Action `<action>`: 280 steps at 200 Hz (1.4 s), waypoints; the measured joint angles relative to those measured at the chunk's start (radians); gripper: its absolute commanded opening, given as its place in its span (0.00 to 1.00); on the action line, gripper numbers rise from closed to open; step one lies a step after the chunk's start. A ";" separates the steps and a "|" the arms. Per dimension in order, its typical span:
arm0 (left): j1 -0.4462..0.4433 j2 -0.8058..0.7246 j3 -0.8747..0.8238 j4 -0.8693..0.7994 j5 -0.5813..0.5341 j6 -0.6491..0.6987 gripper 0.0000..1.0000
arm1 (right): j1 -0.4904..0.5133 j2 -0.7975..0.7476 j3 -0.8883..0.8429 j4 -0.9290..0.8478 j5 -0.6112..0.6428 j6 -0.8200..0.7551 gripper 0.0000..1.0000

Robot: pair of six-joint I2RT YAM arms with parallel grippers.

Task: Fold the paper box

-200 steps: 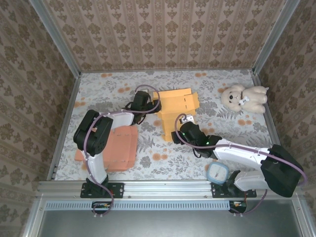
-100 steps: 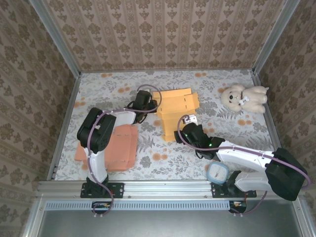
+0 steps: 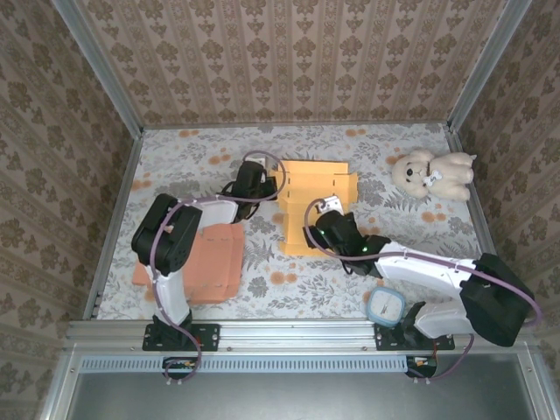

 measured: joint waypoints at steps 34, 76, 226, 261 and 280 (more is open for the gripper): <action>0.006 -0.122 -0.106 0.086 -0.001 0.053 0.00 | -0.015 0.029 0.132 0.003 0.004 -0.183 0.90; 0.004 -0.245 -0.308 0.364 0.000 0.183 0.00 | -0.125 0.029 0.290 -0.011 -0.214 -0.584 0.75; -0.140 -0.247 -0.505 0.880 -0.072 0.620 0.00 | -0.446 0.446 1.086 -0.919 -0.721 -1.297 0.53; -0.165 -0.247 -0.505 0.880 -0.108 0.668 0.00 | -0.485 0.489 1.151 -1.070 -0.736 -1.339 0.52; -0.172 -0.247 -0.505 0.881 -0.122 0.680 0.00 | -0.512 0.489 1.147 -1.098 -0.737 -1.346 0.51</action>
